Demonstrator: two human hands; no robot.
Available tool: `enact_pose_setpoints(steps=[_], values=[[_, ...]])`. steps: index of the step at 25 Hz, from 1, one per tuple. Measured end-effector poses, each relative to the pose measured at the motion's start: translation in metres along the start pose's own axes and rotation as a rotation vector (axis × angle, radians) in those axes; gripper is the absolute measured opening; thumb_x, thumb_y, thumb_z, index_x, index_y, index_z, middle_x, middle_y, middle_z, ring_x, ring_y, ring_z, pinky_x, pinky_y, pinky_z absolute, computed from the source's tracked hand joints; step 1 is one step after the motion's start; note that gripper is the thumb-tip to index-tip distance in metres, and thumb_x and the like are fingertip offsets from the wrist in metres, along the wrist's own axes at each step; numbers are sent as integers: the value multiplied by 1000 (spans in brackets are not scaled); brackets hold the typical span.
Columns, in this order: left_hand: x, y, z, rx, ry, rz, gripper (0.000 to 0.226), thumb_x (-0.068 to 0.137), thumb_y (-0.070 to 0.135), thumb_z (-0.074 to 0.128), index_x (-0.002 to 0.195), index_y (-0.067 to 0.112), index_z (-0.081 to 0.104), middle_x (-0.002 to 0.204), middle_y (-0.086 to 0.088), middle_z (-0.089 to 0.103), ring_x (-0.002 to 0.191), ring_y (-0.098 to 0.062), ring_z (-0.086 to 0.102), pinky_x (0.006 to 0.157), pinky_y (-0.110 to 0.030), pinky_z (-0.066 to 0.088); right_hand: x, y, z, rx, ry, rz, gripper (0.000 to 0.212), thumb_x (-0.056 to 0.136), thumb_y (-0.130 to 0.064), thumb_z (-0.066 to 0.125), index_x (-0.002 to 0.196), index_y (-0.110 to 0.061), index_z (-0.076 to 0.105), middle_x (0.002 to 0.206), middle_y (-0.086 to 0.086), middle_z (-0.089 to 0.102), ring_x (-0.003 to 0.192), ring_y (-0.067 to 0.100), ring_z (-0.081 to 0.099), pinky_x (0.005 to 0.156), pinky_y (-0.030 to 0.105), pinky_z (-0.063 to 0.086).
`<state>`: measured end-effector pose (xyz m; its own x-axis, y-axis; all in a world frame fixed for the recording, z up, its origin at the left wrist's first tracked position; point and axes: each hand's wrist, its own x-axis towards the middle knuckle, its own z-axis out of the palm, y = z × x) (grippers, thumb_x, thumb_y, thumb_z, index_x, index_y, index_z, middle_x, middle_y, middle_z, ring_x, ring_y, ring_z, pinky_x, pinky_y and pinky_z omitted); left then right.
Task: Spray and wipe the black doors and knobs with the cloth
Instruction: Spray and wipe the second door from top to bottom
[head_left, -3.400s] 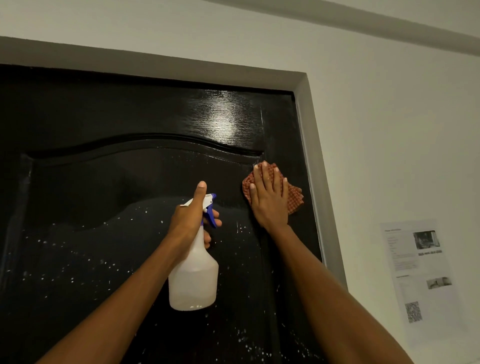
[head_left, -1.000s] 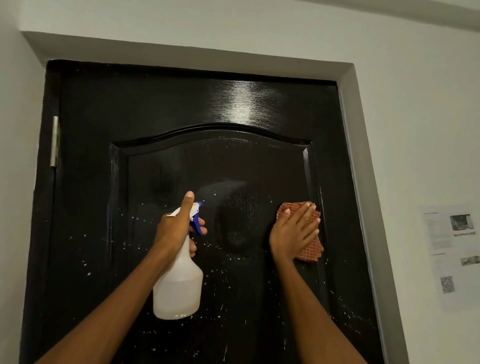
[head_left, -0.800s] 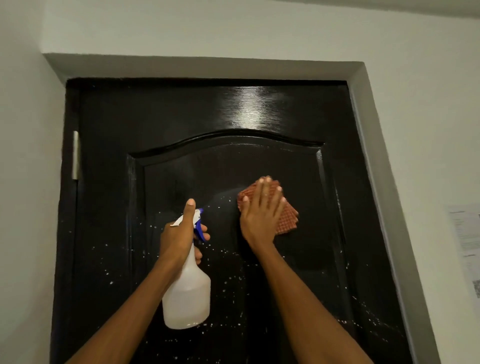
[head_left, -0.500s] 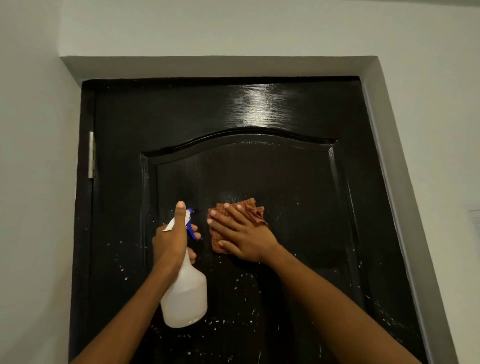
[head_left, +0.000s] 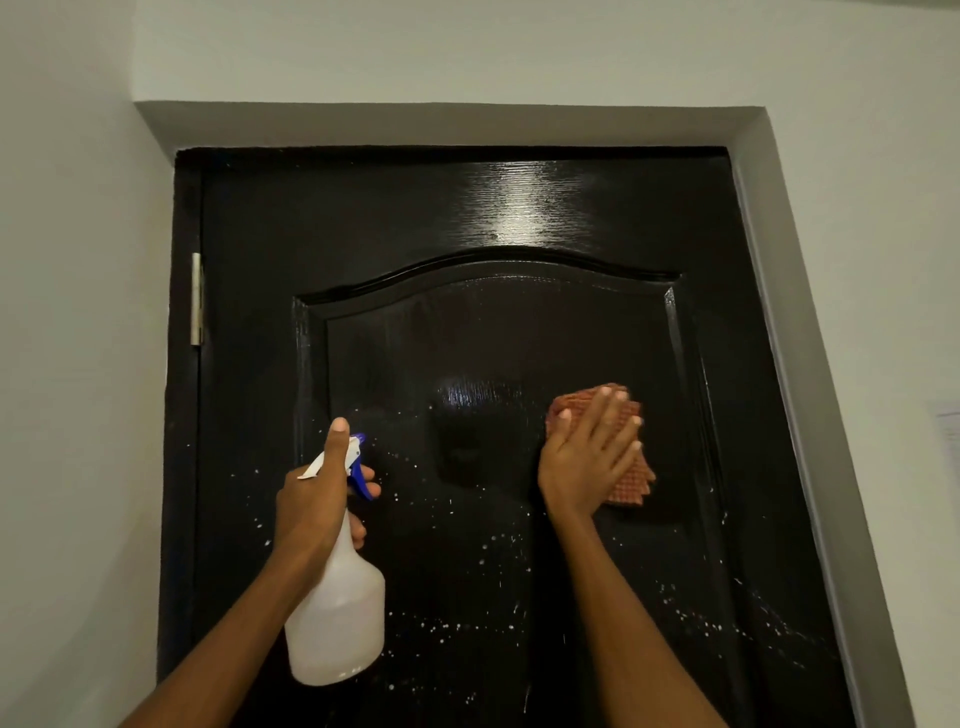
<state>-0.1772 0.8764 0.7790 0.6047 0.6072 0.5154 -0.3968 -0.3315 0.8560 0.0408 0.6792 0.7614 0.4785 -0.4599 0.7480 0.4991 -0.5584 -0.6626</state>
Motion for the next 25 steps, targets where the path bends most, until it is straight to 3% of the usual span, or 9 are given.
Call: enact_pose_setpoints(steps=[3, 5, 7, 9, 13, 15, 21, 23, 25], values=[[3, 0, -7, 11, 1, -10, 75, 93, 68, 36, 103, 0, 67, 92, -19, 72, 47, -24, 53, 44, -27, 46, -25, -10, 14, -145, -137, -538, 69, 109, -54, 22, 166, -25, -4, 173, 0, -13, 159, 29, -15, 128, 51, -8], [0, 0, -6, 10, -10, -13, 75, 93, 69, 36, 100, 2, 68, 92, -18, 73, 48, -24, 54, 47, -29, 47, -22, -7, 9, -237, -242, -879, 68, 110, -54, 24, 166, -26, -1, 174, -3, -11, 159, 28, -14, 128, 53, 0], [-4, -2, -4, 9, -17, -16, 75, 92, 71, 36, 96, 3, 69, 90, -17, 73, 50, -25, 55, 49, -31, 48, -4, 0, -3, -328, -329, -1102, 68, 110, -57, 22, 166, -29, -4, 173, -6, -13, 159, 24, -16, 128, 50, -4], [-6, -1, -8, 4, -11, -17, 75, 92, 71, 37, 94, 3, 69, 88, -16, 74, 49, -24, 55, 49, -31, 49, 11, 4, -8, -326, -332, -1021, 68, 109, -59, 21, 165, -32, -7, 172, -8, -17, 159, 23, -17, 127, 45, -12], [-7, 2, -28, -19, 11, -27, 75, 93, 69, 38, 95, 1, 68, 88, -18, 73, 45, -21, 54, 45, -28, 48, -13, -37, 15, -63, -103, -208, 70, 107, -57, 15, 165, -26, -13, 172, -1, -21, 159, 32, -13, 127, 56, -3], [-4, 3, -40, -26, 37, -15, 75, 93, 68, 39, 96, -1, 68, 88, -20, 73, 44, -19, 54, 43, -27, 47, -32, -75, 25, -18, -132, -181, 71, 108, -54, 16, 164, -23, -14, 171, 4, -22, 158, 35, -15, 126, 60, -3], [0, 3, -56, 5, 81, 25, 74, 94, 68, 38, 93, 1, 68, 85, -17, 73, 46, -19, 57, 44, -26, 49, -79, -101, 53, -346, -380, -1304, 66, 109, -56, 20, 166, -28, 0, 174, 2, -4, 158, 31, -15, 124, 49, -20], [-2, 2, -56, 20, 81, 30, 73, 94, 67, 37, 93, 2, 69, 86, -15, 73, 49, -19, 58, 46, -26, 50, -71, -83, 45, -384, -456, -1506, 64, 110, -57, 22, 166, -32, 1, 173, -5, -5, 158, 27, -16, 121, 45, -26], [-4, 2, -52, -2, 55, 27, 73, 94, 67, 38, 96, 0, 69, 88, -16, 73, 48, -17, 59, 45, -26, 49, -56, -60, 30, -375, -487, -1511, 64, 110, -58, 23, 166, -35, 1, 172, -9, -6, 158, 23, -18, 122, 44, -25]])
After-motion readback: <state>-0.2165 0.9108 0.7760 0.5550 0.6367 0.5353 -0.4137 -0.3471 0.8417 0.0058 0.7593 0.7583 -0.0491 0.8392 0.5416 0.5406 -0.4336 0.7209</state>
